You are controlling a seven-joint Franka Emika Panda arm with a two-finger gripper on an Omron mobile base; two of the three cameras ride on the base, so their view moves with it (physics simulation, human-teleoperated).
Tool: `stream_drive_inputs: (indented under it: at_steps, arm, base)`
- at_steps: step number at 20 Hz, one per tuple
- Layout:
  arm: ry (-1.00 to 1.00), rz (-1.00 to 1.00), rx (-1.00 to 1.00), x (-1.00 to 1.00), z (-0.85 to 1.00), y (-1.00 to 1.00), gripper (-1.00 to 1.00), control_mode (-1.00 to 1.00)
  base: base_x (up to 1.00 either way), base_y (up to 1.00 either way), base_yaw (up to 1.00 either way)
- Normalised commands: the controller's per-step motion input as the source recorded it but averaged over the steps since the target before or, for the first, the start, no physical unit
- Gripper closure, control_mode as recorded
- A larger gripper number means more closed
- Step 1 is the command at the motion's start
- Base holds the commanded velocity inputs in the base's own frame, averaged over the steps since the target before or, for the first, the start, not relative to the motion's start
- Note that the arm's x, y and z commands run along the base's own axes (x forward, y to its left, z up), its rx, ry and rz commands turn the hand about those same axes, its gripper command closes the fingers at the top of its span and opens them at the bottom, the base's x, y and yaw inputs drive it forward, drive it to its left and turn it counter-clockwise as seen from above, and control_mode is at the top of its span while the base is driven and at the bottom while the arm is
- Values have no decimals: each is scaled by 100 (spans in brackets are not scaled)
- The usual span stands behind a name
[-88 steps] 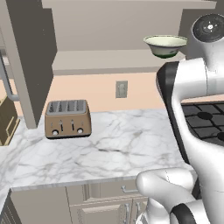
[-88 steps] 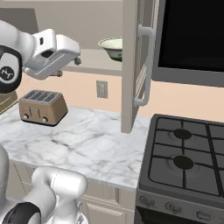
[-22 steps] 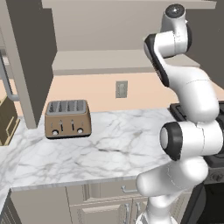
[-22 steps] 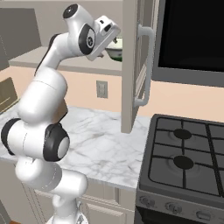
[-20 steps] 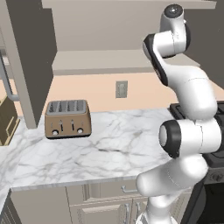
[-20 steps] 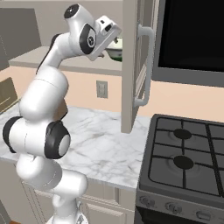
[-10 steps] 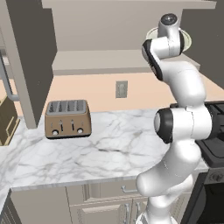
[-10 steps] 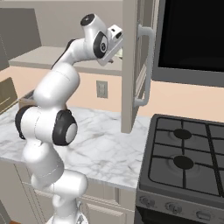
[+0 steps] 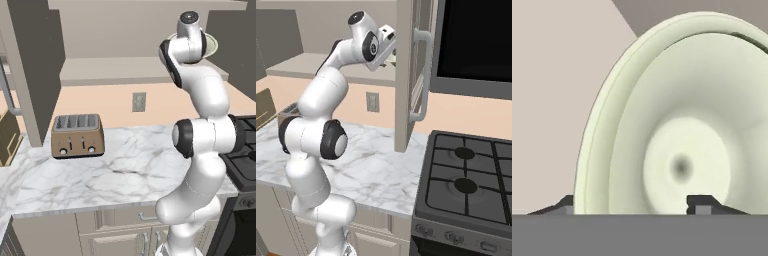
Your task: Move the bowls from the cabinet to the plates on the dining table.
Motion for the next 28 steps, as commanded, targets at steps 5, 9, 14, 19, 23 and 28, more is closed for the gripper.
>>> stream_drive_inputs:
  at_steps: [5,9,14,19,23,28]
  arm:
    - [0,0,0,0,13,0,100,-100]
    - [0,0,0,-3,10,0,100,-100]
    - [0,1,-7,-51,3,8,100,-100]
    - [0,4,-21,-92,-23,19,100,-100]
    - [-3,6,-24,-100,-23,28,100,-100]
    - [-6,6,-23,-100,-4,31,100,-100]
  base:
    - [0,0,0]
    - [0,0,0]
    - [0,0,0]
    - [0,0,0]
    - [0,0,0]
    - [0,0,0]
